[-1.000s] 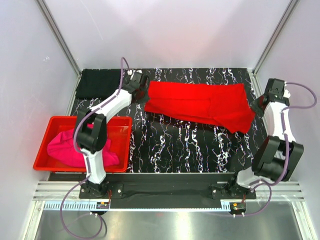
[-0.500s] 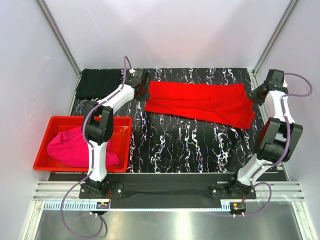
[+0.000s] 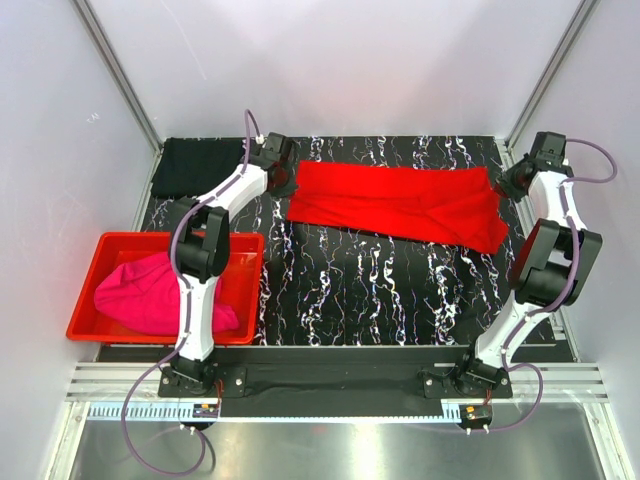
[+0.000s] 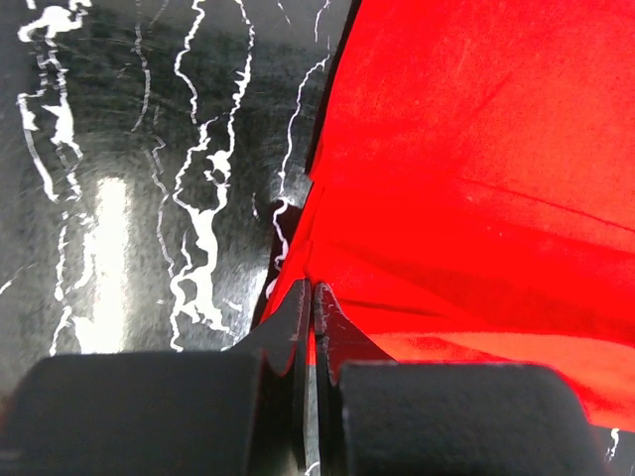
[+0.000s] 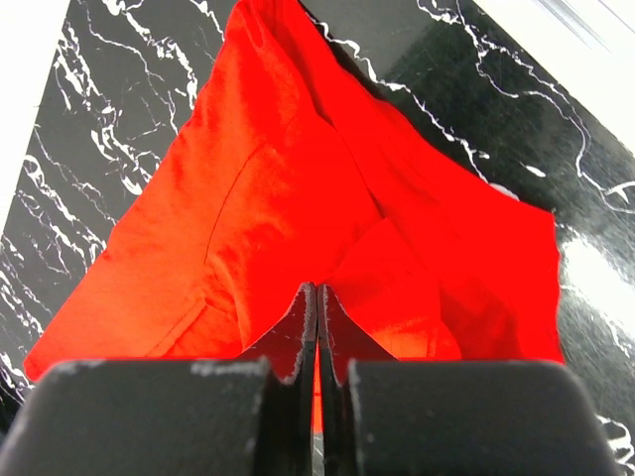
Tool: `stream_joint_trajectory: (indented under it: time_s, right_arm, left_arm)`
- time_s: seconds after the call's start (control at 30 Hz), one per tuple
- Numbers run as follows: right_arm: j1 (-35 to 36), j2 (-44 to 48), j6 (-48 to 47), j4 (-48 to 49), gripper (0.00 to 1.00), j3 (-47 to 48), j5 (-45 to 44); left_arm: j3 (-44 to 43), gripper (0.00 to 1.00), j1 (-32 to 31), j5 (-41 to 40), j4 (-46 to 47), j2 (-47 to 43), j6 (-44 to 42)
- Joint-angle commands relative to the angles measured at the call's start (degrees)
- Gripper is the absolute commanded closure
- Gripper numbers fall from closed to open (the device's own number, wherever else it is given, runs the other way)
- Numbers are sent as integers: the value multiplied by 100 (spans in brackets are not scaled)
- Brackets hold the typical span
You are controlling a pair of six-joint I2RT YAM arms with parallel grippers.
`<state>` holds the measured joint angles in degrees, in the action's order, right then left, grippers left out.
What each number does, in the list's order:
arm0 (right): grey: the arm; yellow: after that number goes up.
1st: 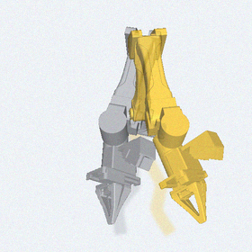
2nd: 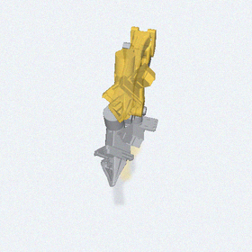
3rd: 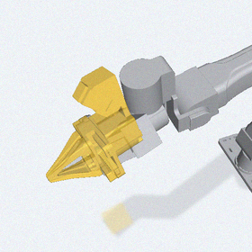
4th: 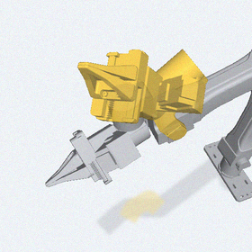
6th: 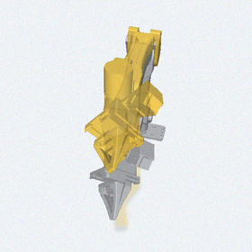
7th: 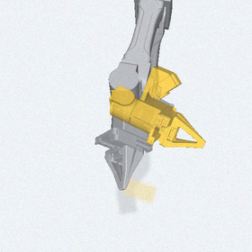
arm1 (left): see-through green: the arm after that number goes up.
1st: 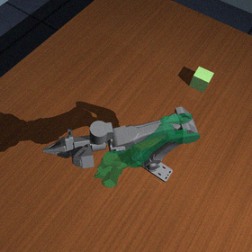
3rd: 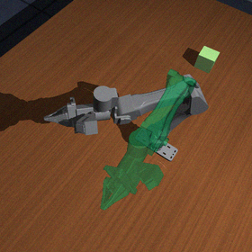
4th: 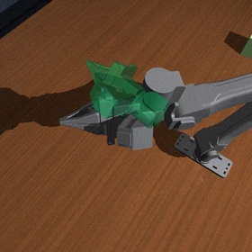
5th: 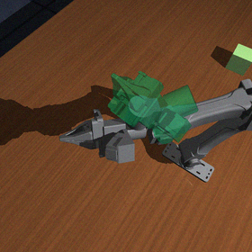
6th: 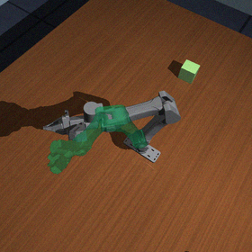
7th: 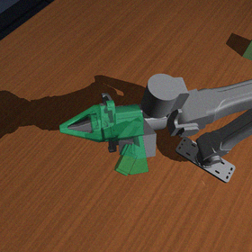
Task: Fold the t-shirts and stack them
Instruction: Fold the tshirt
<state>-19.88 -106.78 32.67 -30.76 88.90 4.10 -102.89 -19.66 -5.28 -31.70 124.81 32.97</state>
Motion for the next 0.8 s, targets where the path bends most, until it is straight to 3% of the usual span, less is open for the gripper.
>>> stream_joint_trajectory:
  time_s: [0.0,0.77]
  right_arm:
    - [-25,-141,-32,246,100,347,100]
    - [-69,-765,100,562,100,734,293]
  left_arm:
    - [-380,100,41,115,-64,122,-45]
    - [-1154,94,50,282,-187,737,52]
